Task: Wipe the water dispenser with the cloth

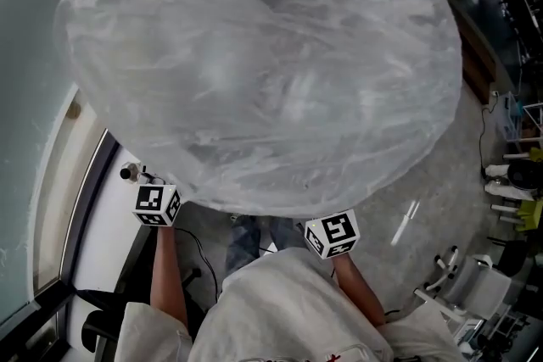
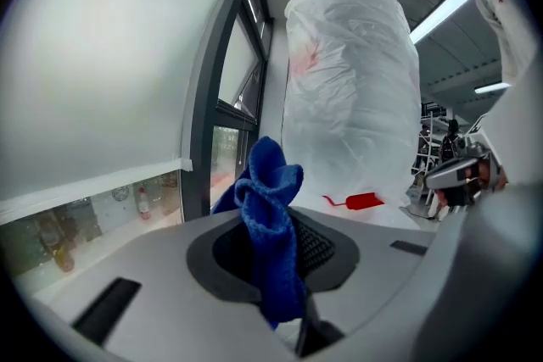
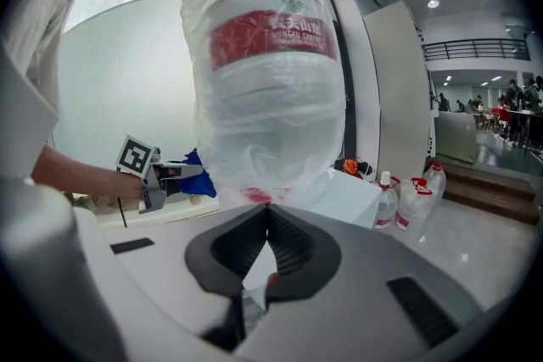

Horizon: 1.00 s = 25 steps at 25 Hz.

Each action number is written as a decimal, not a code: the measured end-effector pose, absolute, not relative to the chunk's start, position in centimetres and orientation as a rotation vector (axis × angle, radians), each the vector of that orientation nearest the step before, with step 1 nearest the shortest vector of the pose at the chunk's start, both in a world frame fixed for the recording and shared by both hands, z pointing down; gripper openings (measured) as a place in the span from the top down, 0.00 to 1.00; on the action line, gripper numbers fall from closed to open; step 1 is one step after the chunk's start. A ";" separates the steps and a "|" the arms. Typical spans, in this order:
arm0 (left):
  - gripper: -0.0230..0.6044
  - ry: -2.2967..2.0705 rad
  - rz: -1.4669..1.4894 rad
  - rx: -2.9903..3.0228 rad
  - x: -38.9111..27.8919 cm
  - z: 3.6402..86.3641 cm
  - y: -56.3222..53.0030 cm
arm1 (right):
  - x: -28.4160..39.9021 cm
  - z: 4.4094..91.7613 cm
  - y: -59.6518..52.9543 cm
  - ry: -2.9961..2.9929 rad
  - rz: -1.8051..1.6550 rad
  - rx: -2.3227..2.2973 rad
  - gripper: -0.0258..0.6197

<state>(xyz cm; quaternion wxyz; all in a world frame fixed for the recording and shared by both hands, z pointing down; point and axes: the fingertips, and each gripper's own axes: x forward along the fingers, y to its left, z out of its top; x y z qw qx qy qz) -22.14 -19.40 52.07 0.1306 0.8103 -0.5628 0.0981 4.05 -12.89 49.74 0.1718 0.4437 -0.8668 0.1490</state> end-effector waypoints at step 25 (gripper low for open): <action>0.84 -1.361 0.337 2.476 -9.8 54.8 -14.1 | 7.8 48.3 -10.5 -2.462 0.416 1.310 0.94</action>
